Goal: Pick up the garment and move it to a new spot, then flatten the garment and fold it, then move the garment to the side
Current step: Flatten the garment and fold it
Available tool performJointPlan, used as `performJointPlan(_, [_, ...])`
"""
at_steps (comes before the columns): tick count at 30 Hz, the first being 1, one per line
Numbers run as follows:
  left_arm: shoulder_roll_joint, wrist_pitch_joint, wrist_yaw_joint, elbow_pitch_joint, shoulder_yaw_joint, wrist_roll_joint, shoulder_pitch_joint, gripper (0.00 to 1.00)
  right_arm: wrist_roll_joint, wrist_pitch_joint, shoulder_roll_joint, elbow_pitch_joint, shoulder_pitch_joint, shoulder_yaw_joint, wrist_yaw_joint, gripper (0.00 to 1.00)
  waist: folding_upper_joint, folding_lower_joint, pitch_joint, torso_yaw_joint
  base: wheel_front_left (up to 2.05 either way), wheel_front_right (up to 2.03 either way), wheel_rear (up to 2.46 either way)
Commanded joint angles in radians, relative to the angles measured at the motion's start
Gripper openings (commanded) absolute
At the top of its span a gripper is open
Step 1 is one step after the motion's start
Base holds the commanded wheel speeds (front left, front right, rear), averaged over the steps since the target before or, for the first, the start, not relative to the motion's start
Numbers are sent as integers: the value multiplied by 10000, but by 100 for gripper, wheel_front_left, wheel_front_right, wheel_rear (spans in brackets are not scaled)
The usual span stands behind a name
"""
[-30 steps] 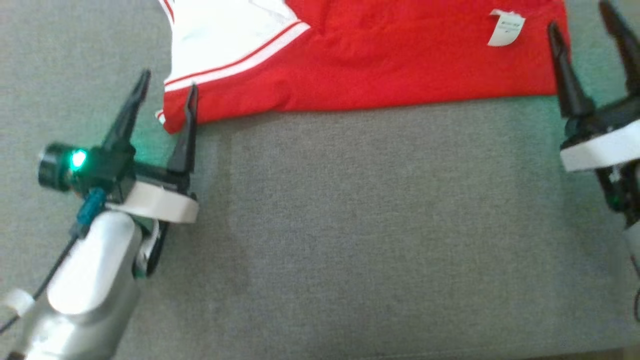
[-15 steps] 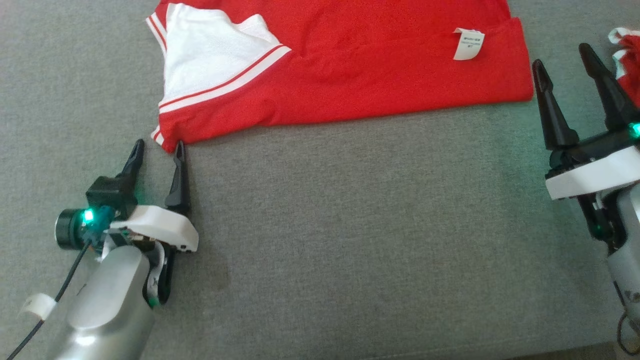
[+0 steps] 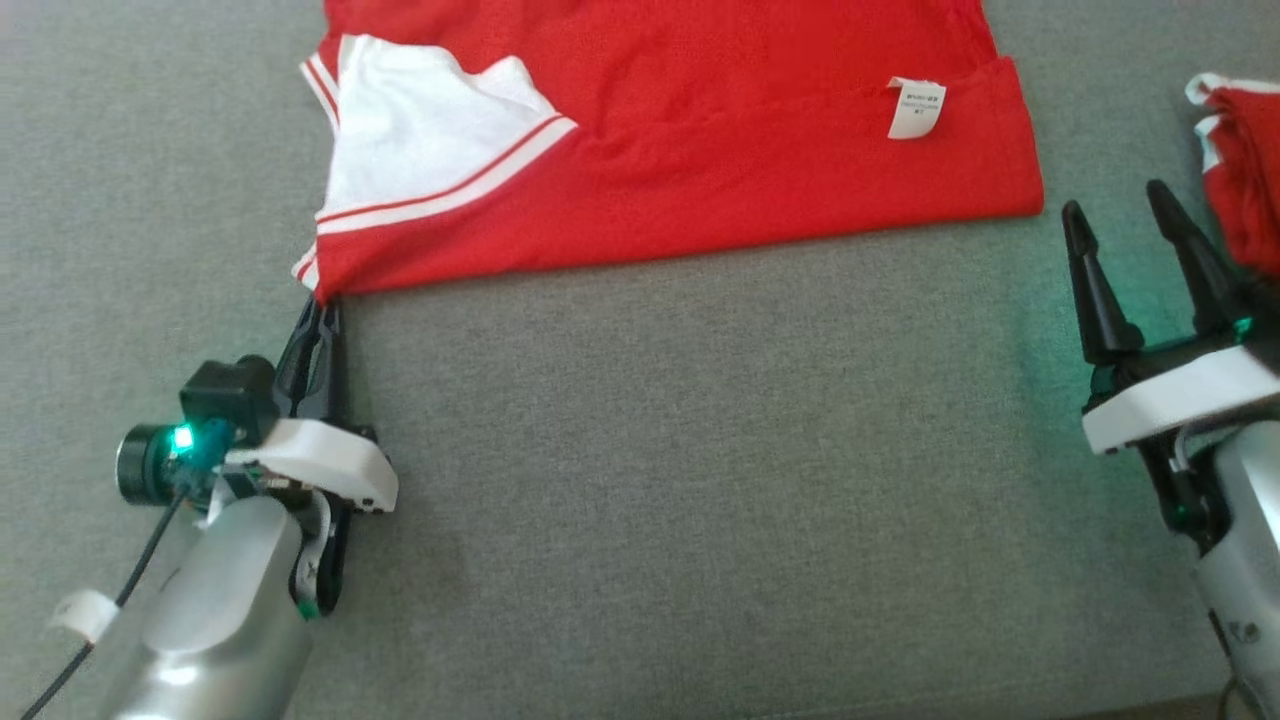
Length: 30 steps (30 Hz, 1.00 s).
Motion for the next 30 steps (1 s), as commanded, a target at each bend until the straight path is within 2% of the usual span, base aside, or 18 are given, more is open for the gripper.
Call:
performJointPlan(1, [376,-174,-26,-254,281,93,111,0,-14,-109,12,15,62,4,-7,100,0,-1,-134,97,0,0,0])
performJointPlan(8, [669,-282,-18,-957,285,239,401,0,231,-109,517,1747,-486,-273,-7,100,0,-1,-176,285,0,0,0])
performJointPlan(15, [704,-244,110,-1604,137,365,382,0,859,-63,930,3853,-1872,122,-7,100,0,-1,153,456,0,0,0])
performJointPlan(17, [696,-236,125,-1658,114,379,365,0,916,-21,963,4124,-2031,200,-7,100,0,-1,191,481,0,0,0])
performJointPlan(18, [689,-233,137,-1703,92,393,348,0,975,34,1000,4373,-2177,291,-7,96,0,-1,223,506,0,0,0])
performJointPlan(20, [682,-236,150,-1755,56,414,324,0,1179,287,1100,4826,-2407,516,-7,73,0,-1,261,542,0,0,0])
performJointPlan(21, [685,-239,147,-1769,46,417,316,0,1292,424,1139,4983,-2501,668,-7,49,0,-1,279,559,0,0,0])
performJointPlan(22, [689,-244,144,-1779,36,423,313,0,1437,553,1173,5106,-2574,802,-7,32,0,-1,288,570,0,0,0])
performJointPlan(23, [693,-252,144,-1789,29,434,313,0,1618,653,1199,5182,-2627,910,-7,0,0,-1,287,580,0,0,0])
performJointPlan(30, [683,-344,189,-2051,48,567,646,0,2346,396,783,5318,-2510,1273,-7,0,0,-1,24,611,0,0,0])
